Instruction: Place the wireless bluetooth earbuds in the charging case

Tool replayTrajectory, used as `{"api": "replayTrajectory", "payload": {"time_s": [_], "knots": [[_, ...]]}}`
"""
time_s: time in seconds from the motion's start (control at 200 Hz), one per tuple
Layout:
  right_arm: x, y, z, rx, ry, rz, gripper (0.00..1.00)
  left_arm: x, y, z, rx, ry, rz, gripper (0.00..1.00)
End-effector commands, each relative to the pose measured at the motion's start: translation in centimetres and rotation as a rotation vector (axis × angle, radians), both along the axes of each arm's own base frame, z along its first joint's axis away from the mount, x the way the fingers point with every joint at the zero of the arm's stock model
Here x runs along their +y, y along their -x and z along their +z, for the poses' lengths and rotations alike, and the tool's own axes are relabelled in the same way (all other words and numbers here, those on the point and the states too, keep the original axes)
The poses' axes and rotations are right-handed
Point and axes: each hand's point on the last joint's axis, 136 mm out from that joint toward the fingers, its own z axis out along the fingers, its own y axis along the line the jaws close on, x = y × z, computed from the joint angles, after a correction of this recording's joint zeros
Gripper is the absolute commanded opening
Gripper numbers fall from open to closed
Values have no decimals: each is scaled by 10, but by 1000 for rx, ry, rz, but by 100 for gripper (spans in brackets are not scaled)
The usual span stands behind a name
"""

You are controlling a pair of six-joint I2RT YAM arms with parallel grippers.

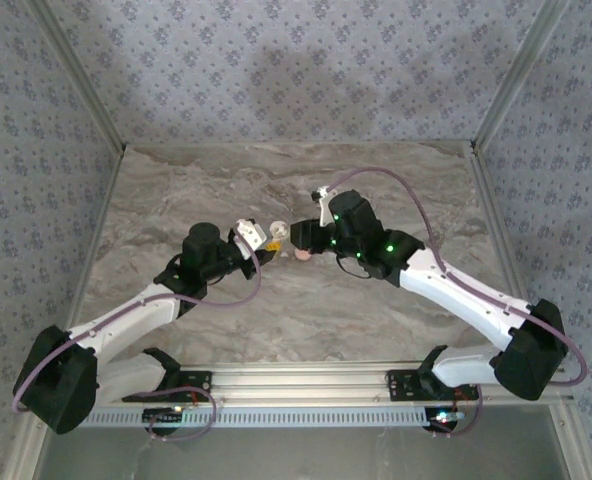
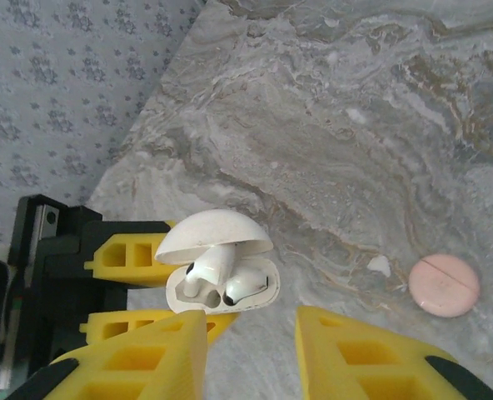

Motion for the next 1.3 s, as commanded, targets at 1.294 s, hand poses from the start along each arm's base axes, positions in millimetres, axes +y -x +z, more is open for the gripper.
{"api": "replayTrajectory", "payload": {"time_s": [1.294], "knots": [[38, -11, -4, 221, 7, 3, 37, 0, 0, 16, -42, 25, 8, 14]]}}
